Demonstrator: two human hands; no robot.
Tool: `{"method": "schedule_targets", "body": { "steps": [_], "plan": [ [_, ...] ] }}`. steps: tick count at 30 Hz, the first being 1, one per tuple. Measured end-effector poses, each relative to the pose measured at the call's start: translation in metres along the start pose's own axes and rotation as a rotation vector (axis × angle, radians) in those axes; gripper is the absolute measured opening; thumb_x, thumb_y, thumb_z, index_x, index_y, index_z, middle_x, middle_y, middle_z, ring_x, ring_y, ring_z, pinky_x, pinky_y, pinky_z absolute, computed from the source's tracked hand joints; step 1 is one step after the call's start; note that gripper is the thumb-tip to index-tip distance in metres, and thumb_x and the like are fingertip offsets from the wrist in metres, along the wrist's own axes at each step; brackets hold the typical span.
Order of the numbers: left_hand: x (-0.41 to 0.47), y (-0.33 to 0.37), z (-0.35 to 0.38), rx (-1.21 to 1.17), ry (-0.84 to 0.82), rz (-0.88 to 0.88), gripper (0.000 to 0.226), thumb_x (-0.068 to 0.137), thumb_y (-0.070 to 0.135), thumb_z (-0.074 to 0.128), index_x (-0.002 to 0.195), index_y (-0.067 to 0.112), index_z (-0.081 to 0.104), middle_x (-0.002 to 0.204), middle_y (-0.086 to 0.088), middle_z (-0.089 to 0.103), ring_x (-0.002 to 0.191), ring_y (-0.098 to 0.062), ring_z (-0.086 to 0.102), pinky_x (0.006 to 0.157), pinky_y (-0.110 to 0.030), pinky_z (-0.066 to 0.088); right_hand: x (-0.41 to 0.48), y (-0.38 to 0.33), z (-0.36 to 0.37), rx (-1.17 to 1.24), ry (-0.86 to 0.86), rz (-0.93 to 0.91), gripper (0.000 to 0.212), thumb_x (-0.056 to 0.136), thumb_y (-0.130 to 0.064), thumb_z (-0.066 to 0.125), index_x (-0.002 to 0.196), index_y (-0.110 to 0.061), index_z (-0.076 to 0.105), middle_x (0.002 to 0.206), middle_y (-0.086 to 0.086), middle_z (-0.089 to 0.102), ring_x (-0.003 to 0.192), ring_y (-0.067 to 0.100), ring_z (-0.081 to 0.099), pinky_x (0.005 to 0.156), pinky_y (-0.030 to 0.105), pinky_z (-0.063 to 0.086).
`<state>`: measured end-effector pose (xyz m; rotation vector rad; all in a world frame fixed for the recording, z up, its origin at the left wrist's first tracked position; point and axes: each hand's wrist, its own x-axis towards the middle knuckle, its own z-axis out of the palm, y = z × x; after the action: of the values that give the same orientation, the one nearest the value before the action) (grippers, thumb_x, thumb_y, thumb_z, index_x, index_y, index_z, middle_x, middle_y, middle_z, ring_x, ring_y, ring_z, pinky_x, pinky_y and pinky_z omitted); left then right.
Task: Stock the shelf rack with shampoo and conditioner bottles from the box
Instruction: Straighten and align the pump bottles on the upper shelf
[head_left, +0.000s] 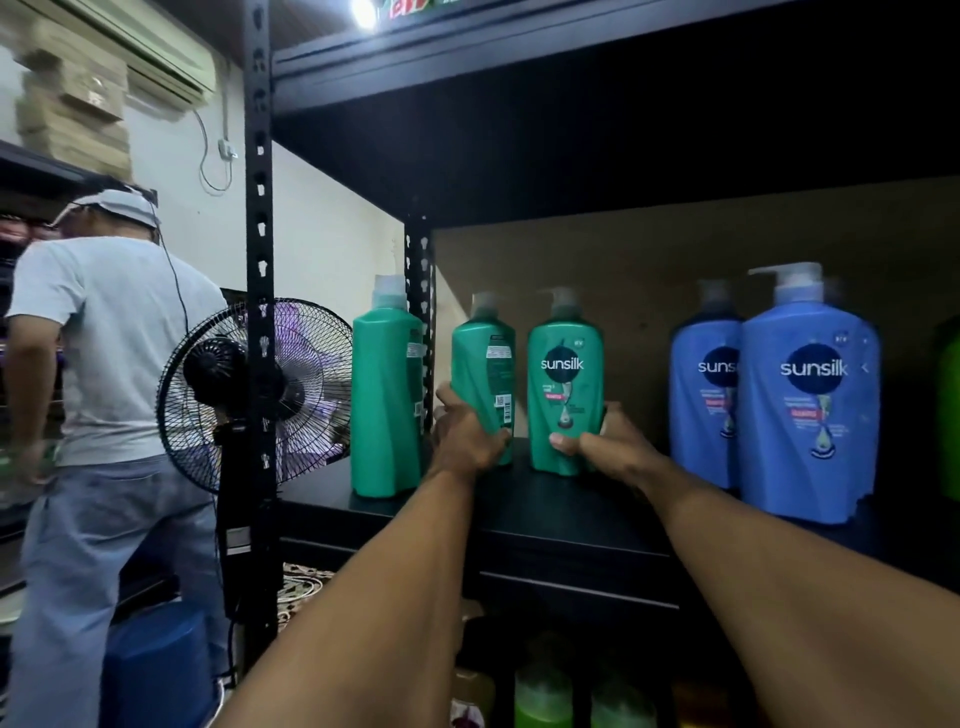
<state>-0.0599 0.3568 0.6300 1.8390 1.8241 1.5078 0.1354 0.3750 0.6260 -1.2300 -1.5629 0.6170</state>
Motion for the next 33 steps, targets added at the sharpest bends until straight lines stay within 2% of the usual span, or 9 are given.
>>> {"method": "schedule_targets", "body": {
  "steps": [3,6,10,15,20,23,27,31,33],
  "plan": [
    [-0.004,0.002,-0.003,0.011,-0.026,-0.011,0.092,0.078,0.033,0.084,0.140,0.018,0.017,0.135,-0.017,0.045,0.125,-0.036,0.051,0.108,-0.048,0.046,-0.008,-0.005,0.001,-0.047,0.047,0.006,0.089,0.053,-0.043,0.095,0.120,-0.020,0.042,0.114,-0.006,0.065,0.104,0.015,0.064,0.097,0.035,0.054],
    [-0.009,0.005,-0.007,0.052,-0.054,-0.031,0.096,0.075,0.048,0.083,0.143,0.016,0.023,0.138,-0.015,0.039,0.129,-0.034,0.044,0.108,-0.043,0.041,-0.009,-0.008,0.002,-0.133,0.094,-0.010,0.093,0.046,-0.052,0.095,0.121,-0.021,0.050,0.115,-0.006,0.067,0.103,0.013,0.064,0.093,0.029,0.054],
    [-0.013,0.014,-0.011,-0.107,-0.172,-0.064,0.107,0.058,0.073,0.064,0.144,0.024,0.023,0.137,-0.011,0.042,0.121,-0.032,0.050,0.104,-0.052,0.048,-0.011,-0.008,-0.001,-0.172,0.123,0.001,0.077,0.067,-0.037,0.091,0.126,-0.016,0.047,0.122,0.000,0.062,0.110,0.020,0.061,0.086,0.022,0.044],
    [-0.015,0.012,-0.012,-0.287,-0.253,-0.030,0.069,0.094,0.048,0.057,0.145,0.024,0.017,0.130,-0.008,0.056,0.111,-0.029,0.061,0.101,-0.049,0.052,-0.013,-0.010,-0.003,-0.186,0.151,0.038,0.078,0.066,-0.034,0.091,0.126,-0.015,0.045,0.130,0.007,0.061,0.120,0.026,0.059,0.095,0.027,0.048],
    [0.000,0.001,-0.001,-0.210,-0.256,-0.022,0.095,0.062,0.072,0.063,0.140,0.051,0.013,0.133,-0.007,0.045,0.122,-0.034,0.053,0.102,-0.054,0.049,-0.015,-0.014,-0.004,-0.230,0.173,0.036,0.083,0.063,-0.038,0.088,0.127,-0.013,0.042,0.128,0.009,0.061,0.118,0.029,0.059,0.096,0.033,0.050],
    [-0.002,0.003,-0.004,-0.271,-0.299,-0.048,0.104,0.053,0.059,0.073,0.141,0.042,0.020,0.128,-0.007,0.052,0.115,-0.028,0.059,0.100,-0.049,0.053,-0.016,-0.015,-0.003,-0.240,0.180,0.040,0.090,0.056,-0.044,0.086,0.129,-0.014,0.043,0.127,0.008,0.062,0.117,0.029,0.060,0.097,0.035,0.051],
    [-0.010,0.011,-0.010,-0.356,-0.361,-0.056,0.091,0.074,0.034,0.078,0.146,0.023,0.022,0.120,0.000,0.059,0.106,-0.018,0.063,0.102,-0.040,0.053,-0.018,-0.016,-0.004,-0.236,0.199,0.040,0.096,0.050,-0.049,0.086,0.130,-0.014,0.044,0.128,0.008,0.062,0.119,0.029,0.059,0.099,0.037,0.051],
    [0.004,-0.002,0.008,-0.186,-0.357,-0.026,0.125,0.042,0.078,0.084,0.146,0.028,0.037,0.134,0.000,0.042,0.127,-0.025,0.048,0.108,-0.043,0.048,-0.020,-0.016,-0.005,-0.229,0.201,0.032,0.109,0.047,-0.057,0.089,0.135,-0.013,0.042,0.133,0.010,0.059,0.124,0.031,0.056,0.101,0.037,0.050],
    [0.007,-0.007,0.012,-0.141,-0.343,-0.017,0.130,0.037,0.087,0.081,0.145,0.031,0.036,0.135,-0.001,0.041,0.128,-0.026,0.046,0.109,-0.045,0.047,-0.022,-0.015,-0.005,-0.217,0.206,0.028,0.112,0.047,-0.059,0.092,0.136,-0.012,0.043,0.133,0.009,0.059,0.125,0.031,0.056,0.100,0.035,0.050]
  ]
}}
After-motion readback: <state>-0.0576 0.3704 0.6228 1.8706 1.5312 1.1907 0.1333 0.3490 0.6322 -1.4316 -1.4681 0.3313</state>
